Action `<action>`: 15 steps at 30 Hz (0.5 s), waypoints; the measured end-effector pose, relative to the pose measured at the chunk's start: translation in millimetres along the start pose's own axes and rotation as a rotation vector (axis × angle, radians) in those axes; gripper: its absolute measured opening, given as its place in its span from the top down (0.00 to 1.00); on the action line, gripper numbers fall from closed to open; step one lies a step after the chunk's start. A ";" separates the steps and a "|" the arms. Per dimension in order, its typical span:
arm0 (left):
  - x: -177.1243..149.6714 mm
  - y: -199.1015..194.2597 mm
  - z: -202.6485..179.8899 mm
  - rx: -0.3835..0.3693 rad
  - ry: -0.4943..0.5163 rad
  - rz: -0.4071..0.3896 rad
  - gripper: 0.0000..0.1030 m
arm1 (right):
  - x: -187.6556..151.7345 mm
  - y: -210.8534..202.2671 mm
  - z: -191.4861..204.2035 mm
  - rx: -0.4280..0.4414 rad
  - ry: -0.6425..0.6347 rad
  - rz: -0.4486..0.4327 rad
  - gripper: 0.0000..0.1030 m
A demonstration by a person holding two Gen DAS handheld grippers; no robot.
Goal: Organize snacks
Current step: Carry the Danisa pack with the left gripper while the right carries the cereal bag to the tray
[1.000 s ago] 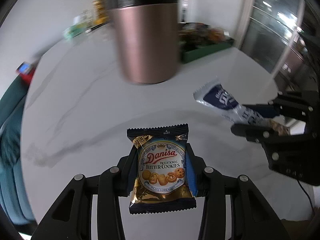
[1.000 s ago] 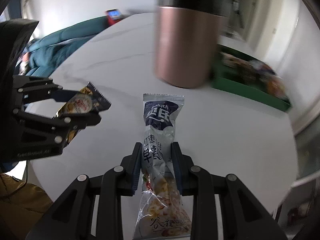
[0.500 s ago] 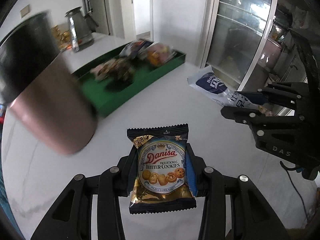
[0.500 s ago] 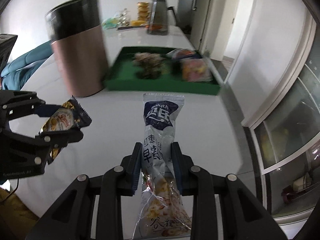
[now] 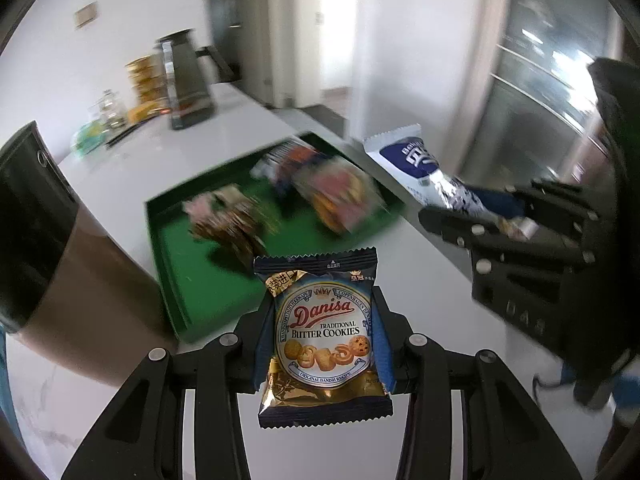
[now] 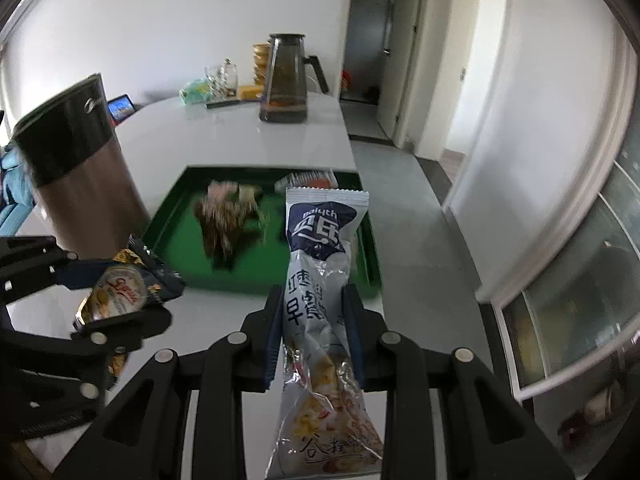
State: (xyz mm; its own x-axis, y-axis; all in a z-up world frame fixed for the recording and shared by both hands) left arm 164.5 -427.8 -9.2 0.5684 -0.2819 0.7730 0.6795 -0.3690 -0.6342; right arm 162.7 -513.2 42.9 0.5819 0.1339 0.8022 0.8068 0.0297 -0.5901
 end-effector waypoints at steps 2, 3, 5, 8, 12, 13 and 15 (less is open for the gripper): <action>12.4 12.9 12.5 0.067 -0.034 -0.010 0.64 | 14.8 21.4 -0.4 0.021 -0.011 -0.009 1.00; 18.1 19.2 17.9 0.095 -0.048 -0.013 0.64 | 22.8 32.4 0.3 0.034 -0.016 -0.014 1.00; 32.3 37.6 37.9 0.172 -0.093 -0.022 0.64 | 37.0 53.2 2.5 0.057 -0.022 -0.019 1.00; 45.0 56.8 67.7 0.271 -0.172 -0.028 0.64 | 56.4 87.4 7.7 0.082 -0.033 -0.021 1.00; 54.2 84.1 99.3 0.360 -0.244 -0.008 0.64 | 67.1 124.6 14.5 0.102 -0.035 -0.007 1.00; 55.0 92.4 106.0 0.381 -0.257 0.000 0.64 | 68.9 134.1 15.4 0.104 -0.031 -0.002 1.00; 54.5 106.2 116.4 0.415 -0.279 0.012 0.64 | 68.3 150.0 16.7 0.104 -0.016 0.010 1.00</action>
State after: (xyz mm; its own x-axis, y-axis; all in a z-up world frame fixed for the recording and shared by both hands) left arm 321.7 -379.2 -36.5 0.6410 -0.0152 0.7674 0.7674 0.0322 -0.6403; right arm 321.7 -483.0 7.7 0.5872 0.1501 0.7954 0.7856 0.1312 -0.6047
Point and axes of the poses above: each gripper's, at about its wrist camera, not at the fingertips, and y roughly the way its jaws point, z to its left, x to its top, the point moved 7 cm from there along y, roughly the way its jaws point, and after that the axes turned 12 degrees about -z, right-handed, at the moved point
